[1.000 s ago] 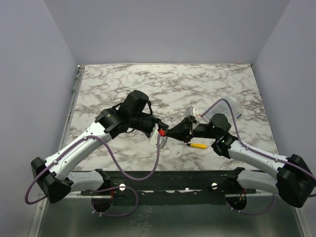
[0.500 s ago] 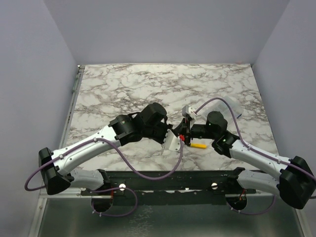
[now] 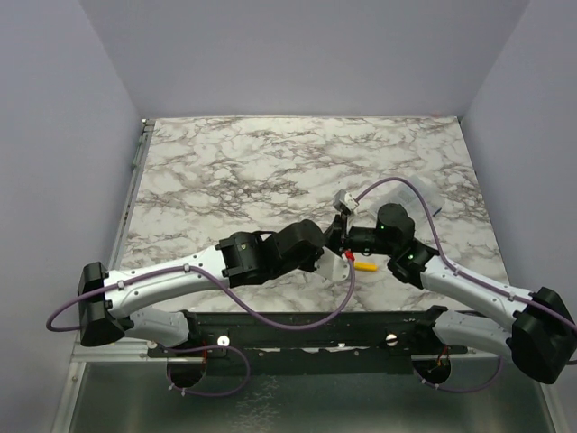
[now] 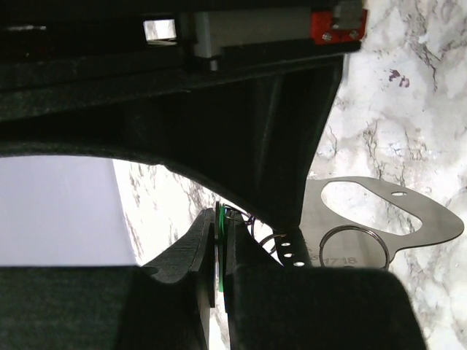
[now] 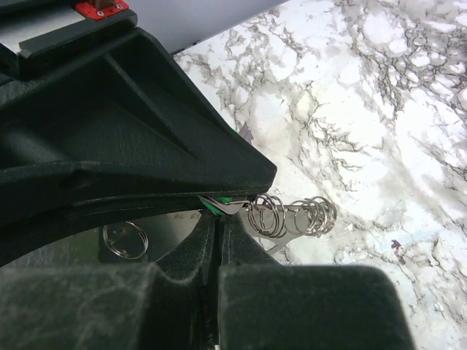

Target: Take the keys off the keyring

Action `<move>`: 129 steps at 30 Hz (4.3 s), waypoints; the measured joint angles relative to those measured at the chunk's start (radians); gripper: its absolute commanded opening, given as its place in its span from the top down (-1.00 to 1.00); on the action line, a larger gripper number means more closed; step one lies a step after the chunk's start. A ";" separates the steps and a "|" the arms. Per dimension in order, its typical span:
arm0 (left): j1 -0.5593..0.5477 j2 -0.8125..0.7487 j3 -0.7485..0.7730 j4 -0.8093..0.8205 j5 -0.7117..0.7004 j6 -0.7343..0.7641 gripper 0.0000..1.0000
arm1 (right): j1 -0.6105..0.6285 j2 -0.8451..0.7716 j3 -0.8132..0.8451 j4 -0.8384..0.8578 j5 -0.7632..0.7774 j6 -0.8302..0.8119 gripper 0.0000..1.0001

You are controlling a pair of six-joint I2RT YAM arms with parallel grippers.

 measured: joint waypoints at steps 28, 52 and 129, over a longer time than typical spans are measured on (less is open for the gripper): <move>0.058 -0.260 -0.217 0.440 0.308 -0.112 1.00 | 0.001 -0.227 -0.104 0.195 0.030 -0.101 0.08; 0.060 -0.263 -0.222 0.490 0.376 -0.097 1.00 | 0.001 -0.413 -0.116 -0.042 0.058 -0.195 0.06; 0.144 0.124 0.518 -0.157 0.344 -0.020 -0.35 | -0.012 -0.079 -0.077 0.371 0.064 0.129 0.99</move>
